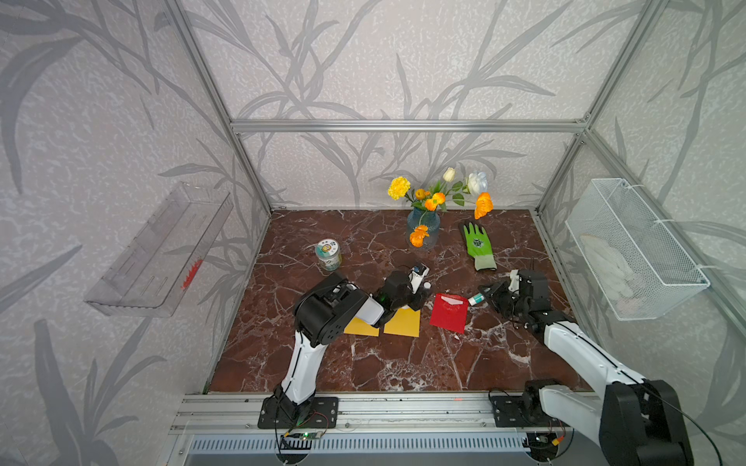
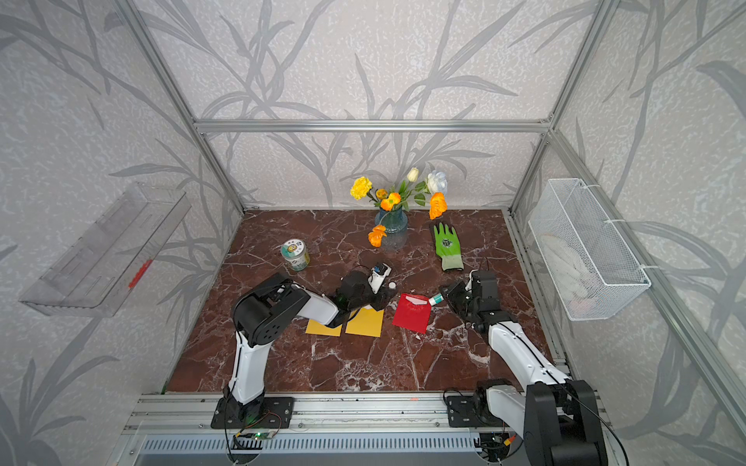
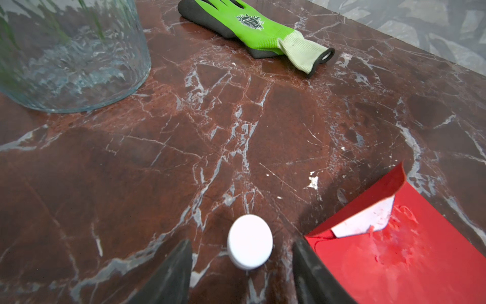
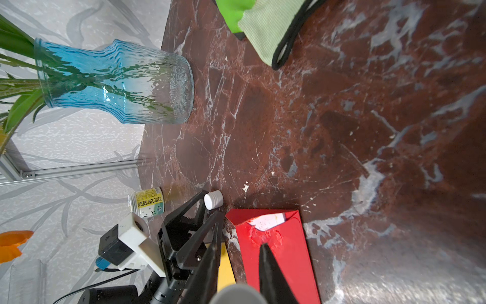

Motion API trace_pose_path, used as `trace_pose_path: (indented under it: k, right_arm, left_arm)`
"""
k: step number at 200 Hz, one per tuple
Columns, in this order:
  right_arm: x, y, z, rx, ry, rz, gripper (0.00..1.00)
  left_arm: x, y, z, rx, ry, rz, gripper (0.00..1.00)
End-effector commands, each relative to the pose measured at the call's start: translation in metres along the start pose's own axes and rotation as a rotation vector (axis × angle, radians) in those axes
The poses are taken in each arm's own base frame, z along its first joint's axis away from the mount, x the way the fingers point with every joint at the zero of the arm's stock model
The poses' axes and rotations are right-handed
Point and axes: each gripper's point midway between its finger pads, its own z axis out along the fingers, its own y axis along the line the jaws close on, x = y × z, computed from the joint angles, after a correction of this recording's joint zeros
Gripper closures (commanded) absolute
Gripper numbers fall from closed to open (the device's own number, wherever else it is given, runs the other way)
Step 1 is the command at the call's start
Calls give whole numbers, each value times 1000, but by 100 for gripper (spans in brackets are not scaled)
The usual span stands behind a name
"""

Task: Seal the envelope with a glue stick
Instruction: Place the lid at the center of the board, then unscrew the glue stick.

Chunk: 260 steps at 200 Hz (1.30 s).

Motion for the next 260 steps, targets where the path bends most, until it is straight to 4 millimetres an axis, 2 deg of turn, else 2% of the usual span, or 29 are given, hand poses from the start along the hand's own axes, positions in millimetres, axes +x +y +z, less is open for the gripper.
trace_pose_path:
  k: [1,36,68,95,128,171,187,217,260]
  right_arm:
    - [0,6,-4,-12,-5,-38,100]
    - [0,11,-9,-3,-2,-84,100]
    - [1,20,-14,1,-11,-162,100]
    - [11,39,-13,-21,14,-268,100]
    - [28,69,-7,-74,56,-410,100]
    - [49,87,5,-151,106,-421,100]
    - [56,95,8,-180,119,-417,100]
    - [67,112,9,-254,139,-392,99]
    - [82,124,12,-298,173,-383,98]
  left_arm:
    - [-36,-7,-7,70,-50,-51,30]
    - [-56,-7,-11,118,-18,-99,28]
    - [-76,-7,-25,135,21,-117,27]
    - [-88,-25,-42,222,89,-157,27]
    - [-97,-50,-72,329,128,-211,26]
    - [-108,-77,-103,467,76,-266,17]
    - [-106,-86,-104,508,89,-265,16]
    - [-91,-98,-99,544,137,-265,16]
    - [-90,-102,-92,572,124,-295,25]
